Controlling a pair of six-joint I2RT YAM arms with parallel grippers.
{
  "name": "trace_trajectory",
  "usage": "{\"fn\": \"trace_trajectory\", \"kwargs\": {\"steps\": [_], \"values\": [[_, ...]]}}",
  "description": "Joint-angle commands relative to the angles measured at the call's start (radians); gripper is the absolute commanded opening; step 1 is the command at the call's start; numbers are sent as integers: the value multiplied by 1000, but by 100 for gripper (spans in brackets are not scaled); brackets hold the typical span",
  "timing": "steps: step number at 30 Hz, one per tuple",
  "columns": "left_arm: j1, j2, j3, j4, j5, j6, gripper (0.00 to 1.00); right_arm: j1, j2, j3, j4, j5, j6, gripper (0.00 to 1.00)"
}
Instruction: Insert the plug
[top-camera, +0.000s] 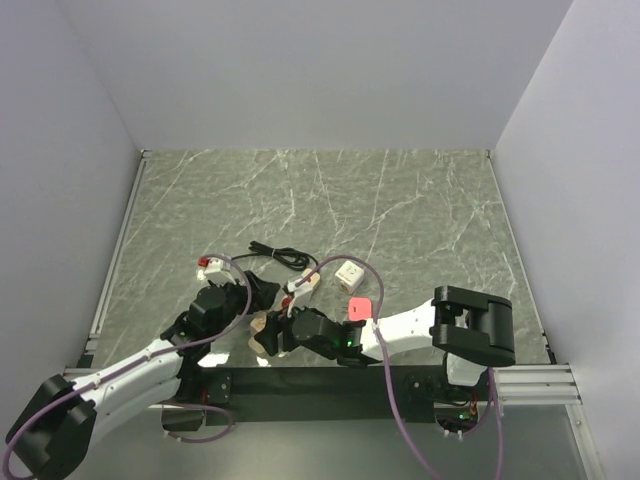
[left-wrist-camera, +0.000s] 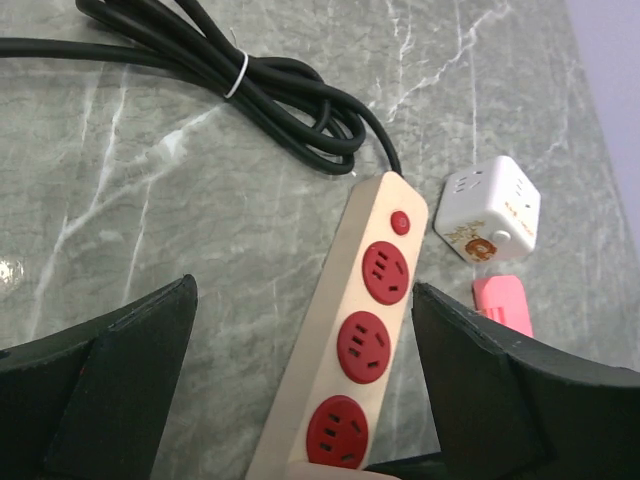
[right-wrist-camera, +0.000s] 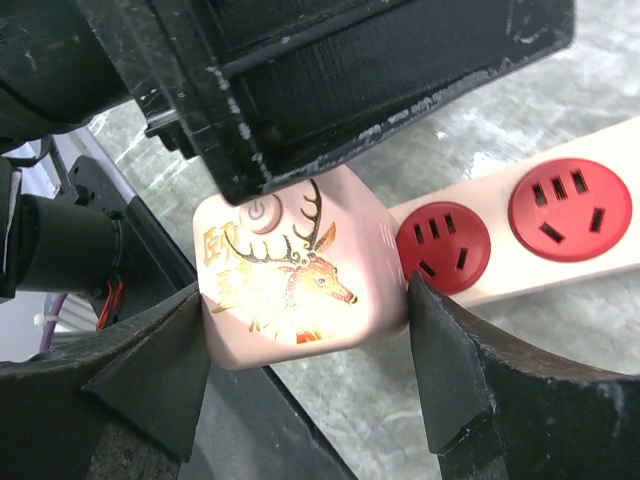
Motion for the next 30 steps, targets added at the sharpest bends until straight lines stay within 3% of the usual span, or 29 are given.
{"fn": "trace_trajectory", "kwargs": {"steps": [1, 18, 30], "values": [[-3, 55, 65, 111, -9, 51, 95, -51, 51, -134, -578, 225, 155, 0], [64, 15, 55, 103, 22, 68, 98, -241, 60, -96, -474, 328, 31, 0], [80, 141, 36, 216, 80, 53, 98, -266, 72, -89, -411, 334, -46, 0]]}}
